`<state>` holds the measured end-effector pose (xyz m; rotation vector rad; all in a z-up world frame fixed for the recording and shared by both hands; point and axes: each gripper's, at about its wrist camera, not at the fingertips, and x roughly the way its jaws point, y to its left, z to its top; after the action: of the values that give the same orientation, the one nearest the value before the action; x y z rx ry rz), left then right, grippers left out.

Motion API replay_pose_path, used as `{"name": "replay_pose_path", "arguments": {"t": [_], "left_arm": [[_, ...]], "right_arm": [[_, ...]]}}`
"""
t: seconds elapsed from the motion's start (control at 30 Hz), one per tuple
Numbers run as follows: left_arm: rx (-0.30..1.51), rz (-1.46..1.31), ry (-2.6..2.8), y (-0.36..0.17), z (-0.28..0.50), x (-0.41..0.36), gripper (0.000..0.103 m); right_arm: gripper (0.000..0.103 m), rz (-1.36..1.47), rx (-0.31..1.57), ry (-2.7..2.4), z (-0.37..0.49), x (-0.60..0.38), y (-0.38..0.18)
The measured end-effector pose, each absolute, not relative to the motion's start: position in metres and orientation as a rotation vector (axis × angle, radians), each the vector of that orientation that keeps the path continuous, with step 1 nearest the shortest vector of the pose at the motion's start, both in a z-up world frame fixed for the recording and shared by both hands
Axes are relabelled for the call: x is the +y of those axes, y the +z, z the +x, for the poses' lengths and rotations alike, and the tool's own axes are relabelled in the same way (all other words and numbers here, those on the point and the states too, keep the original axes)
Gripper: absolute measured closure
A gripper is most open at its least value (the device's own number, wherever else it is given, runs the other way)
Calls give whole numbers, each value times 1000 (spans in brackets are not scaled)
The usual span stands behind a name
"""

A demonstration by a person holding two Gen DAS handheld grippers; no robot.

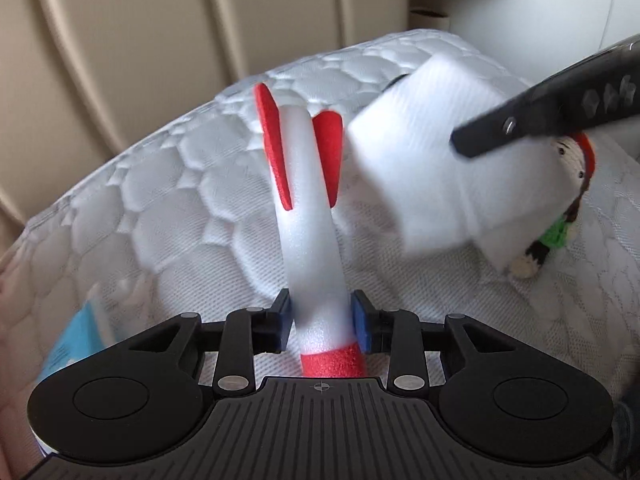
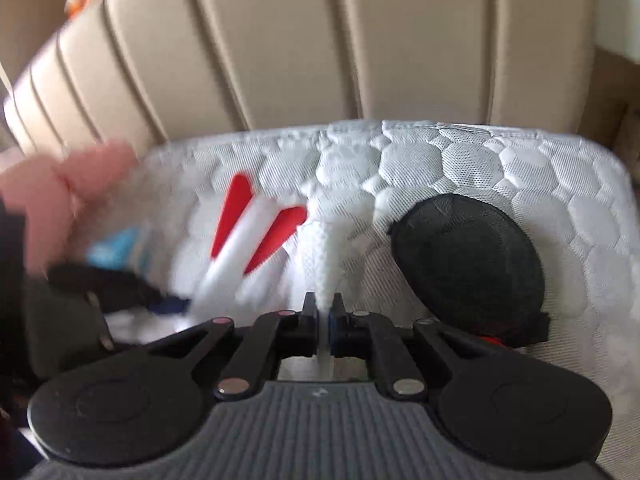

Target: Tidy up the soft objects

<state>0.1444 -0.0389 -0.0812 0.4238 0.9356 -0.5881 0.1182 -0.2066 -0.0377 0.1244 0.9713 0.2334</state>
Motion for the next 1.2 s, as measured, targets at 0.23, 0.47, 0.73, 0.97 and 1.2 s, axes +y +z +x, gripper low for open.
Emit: {"name": "replay_pose_path", "arguments": {"t": [0.23, 0.47, 0.73, 0.97, 1.2], "left_arm": [[1054, 266, -518, -74, 156, -14, 25], [1036, 378, -536, -73, 146, -22, 25], [1009, 391, -554, -67, 146, -24, 17], [992, 317, -408, -62, 154, 6, 9], [999, -224, -181, -57, 189, 81, 9]], "right_arm": [[97, 220, 951, 386, 134, -181, -32], [97, 193, 993, 427, 150, -157, -52], [97, 36, 1074, 206, 147, -189, -88], [97, 89, 1054, 210, 142, -198, -80], [97, 368, 1006, 516, 125, -184, -49]]}}
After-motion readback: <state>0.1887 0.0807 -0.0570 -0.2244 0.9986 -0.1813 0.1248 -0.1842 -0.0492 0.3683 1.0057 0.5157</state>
